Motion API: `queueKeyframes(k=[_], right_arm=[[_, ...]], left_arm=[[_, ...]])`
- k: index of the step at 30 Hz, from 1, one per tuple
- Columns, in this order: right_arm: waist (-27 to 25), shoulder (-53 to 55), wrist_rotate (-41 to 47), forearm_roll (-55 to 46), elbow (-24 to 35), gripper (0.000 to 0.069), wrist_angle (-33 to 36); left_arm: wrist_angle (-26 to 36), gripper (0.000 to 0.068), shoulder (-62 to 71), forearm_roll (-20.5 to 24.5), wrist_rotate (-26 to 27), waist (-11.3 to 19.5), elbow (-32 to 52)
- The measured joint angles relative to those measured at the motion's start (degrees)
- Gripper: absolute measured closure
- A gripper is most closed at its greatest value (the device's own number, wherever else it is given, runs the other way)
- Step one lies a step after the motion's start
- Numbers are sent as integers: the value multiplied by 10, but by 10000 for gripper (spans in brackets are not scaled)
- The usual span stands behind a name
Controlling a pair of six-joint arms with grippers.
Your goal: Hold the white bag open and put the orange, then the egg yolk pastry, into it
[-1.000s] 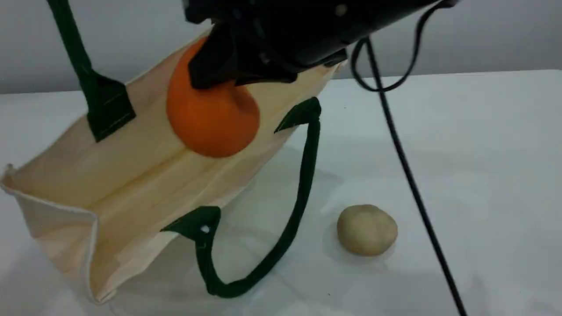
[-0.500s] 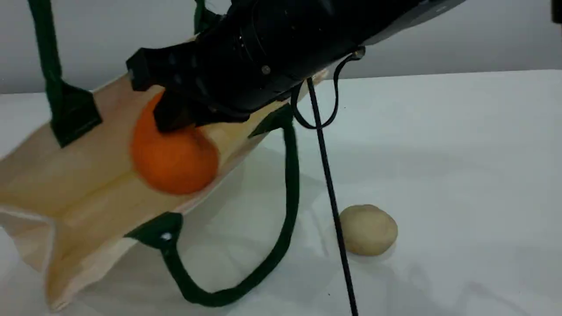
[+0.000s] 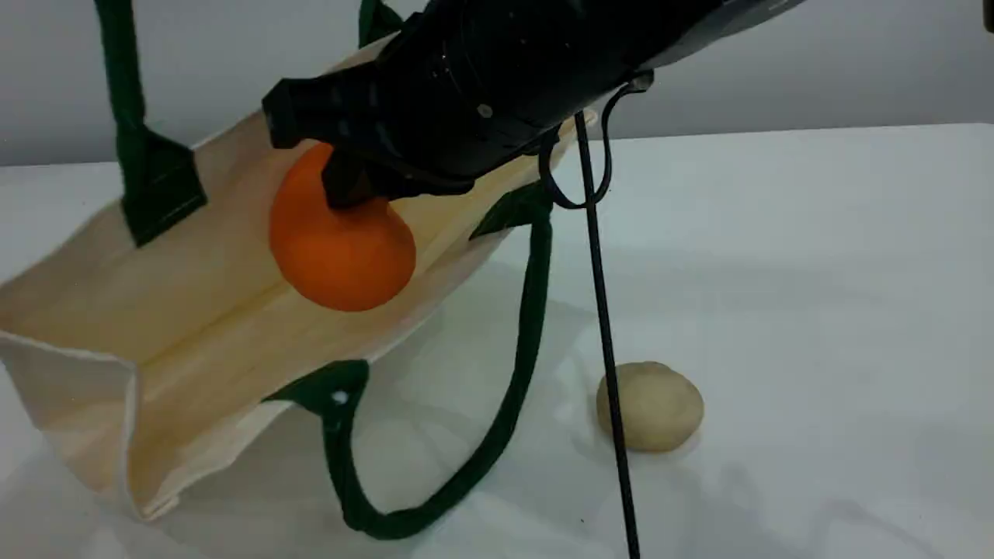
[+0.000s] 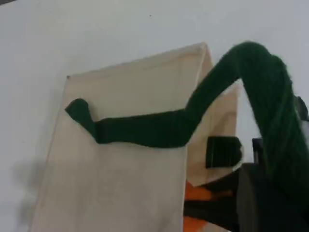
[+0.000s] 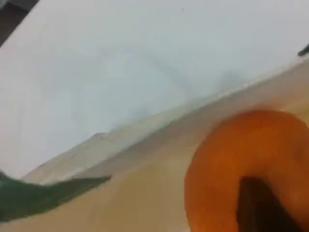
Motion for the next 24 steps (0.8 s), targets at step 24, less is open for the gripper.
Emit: queueKeyframes(k=[24], right_arm=[[0, 0, -21, -3, -5, 527, 22]], left_arm=[[2, 602, 0, -52, 27, 0, 0]])
